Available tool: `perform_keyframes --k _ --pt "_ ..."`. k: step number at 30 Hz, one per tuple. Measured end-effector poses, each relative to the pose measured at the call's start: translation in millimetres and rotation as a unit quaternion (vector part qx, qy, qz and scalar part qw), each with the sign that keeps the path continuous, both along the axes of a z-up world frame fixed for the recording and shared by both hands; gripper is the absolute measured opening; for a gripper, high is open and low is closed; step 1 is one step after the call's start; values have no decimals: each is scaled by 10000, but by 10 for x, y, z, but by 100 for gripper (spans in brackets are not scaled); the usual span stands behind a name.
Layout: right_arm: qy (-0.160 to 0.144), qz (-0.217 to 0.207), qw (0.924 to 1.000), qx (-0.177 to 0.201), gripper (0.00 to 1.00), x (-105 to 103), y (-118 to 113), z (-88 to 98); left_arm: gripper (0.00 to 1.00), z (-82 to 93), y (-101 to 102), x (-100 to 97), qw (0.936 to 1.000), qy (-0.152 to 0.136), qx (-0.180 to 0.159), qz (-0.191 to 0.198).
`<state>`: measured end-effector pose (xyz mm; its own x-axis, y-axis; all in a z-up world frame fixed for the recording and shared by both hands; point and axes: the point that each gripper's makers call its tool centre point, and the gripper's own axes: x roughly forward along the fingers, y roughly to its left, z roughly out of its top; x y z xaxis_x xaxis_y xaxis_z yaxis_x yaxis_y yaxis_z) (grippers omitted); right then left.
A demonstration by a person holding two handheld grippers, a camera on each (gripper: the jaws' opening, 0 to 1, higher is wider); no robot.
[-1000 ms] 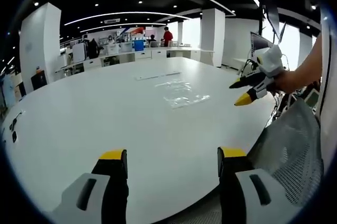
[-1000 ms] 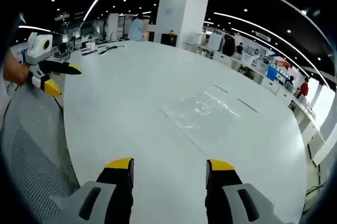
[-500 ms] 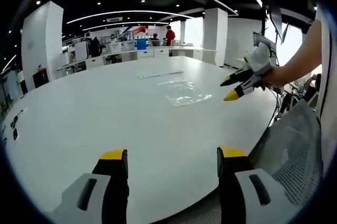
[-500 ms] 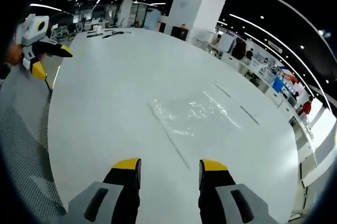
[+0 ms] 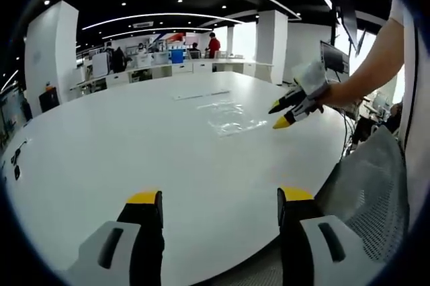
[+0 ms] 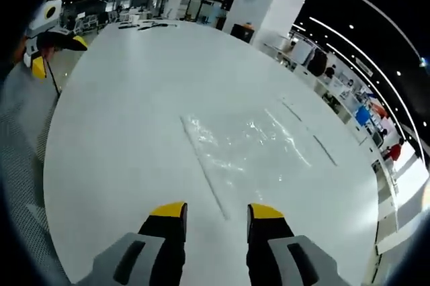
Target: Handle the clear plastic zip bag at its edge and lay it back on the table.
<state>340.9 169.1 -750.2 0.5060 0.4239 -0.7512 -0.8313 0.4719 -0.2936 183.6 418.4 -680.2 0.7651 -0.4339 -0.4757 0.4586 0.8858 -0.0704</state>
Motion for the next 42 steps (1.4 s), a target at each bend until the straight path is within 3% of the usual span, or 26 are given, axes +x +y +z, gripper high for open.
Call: perform_keyframes --k 10,16,29,42 --pt "7 228 9996 -186 21 106 20 -63 66 51 -62 -12 9998 47 -180 -51" --pt "228 283 9990 -253 13 124 16 -123 64 47 -62 -11 9997 96 -225 -49" --pt "426 455 9974 -353 9 158 -10 -222 63 -4 -8 5 9997 113 -233 -21" --pt "577 499 9963 -387 10 240 -37 -275 63 -14 -7 8 9997 123 -207 -3"
